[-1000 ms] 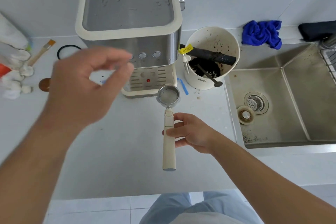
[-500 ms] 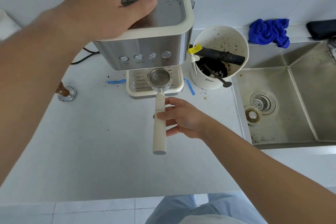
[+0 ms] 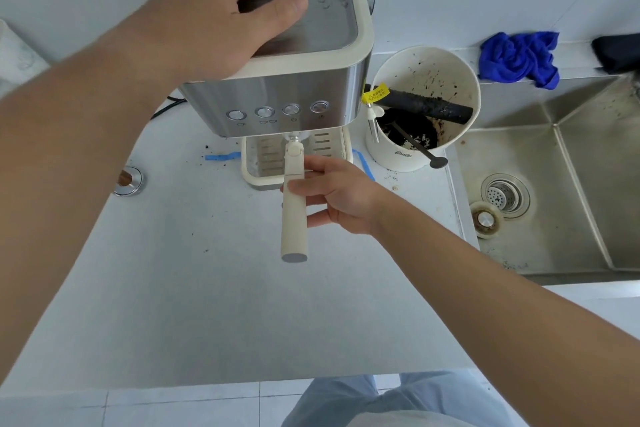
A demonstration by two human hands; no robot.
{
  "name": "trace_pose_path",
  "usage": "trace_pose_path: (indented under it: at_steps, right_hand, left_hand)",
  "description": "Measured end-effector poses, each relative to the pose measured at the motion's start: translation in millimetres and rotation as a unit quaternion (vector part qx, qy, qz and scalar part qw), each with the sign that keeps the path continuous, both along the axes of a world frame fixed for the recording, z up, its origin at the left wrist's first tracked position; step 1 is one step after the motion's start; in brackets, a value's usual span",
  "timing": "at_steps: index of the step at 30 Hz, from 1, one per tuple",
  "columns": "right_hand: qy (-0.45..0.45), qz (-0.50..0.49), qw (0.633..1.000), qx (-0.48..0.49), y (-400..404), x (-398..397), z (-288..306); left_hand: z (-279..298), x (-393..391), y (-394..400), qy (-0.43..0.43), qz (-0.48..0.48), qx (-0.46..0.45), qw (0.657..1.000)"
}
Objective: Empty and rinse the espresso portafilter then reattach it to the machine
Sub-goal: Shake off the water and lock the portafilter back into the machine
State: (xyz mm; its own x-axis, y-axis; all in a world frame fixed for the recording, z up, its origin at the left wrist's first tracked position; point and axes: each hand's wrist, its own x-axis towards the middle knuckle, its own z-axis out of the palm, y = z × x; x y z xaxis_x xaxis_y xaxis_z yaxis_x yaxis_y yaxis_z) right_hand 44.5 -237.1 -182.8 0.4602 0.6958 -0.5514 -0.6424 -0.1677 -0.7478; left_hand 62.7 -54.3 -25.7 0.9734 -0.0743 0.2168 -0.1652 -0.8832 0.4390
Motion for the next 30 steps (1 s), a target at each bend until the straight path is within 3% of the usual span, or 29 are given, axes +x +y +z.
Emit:
trace_pose_path:
  at_steps: [14,20,30]
  right_hand:
    - [0.01,-0.051,0.998,0.022,32,10,4]
    - [0.033,-0.111,0.991,0.075,49,-8,-3]
    - [0.039,-0.189,0.978,0.086,73,-19,-3]
  left_hand:
    - [-3,3,3,-0.015,-0.007,0.024,1.0]
    - [-1,3,2,-0.005,0.003,0.006,1.0]
    - [0,1,3,-0.009,0.023,-0.01,1.0]
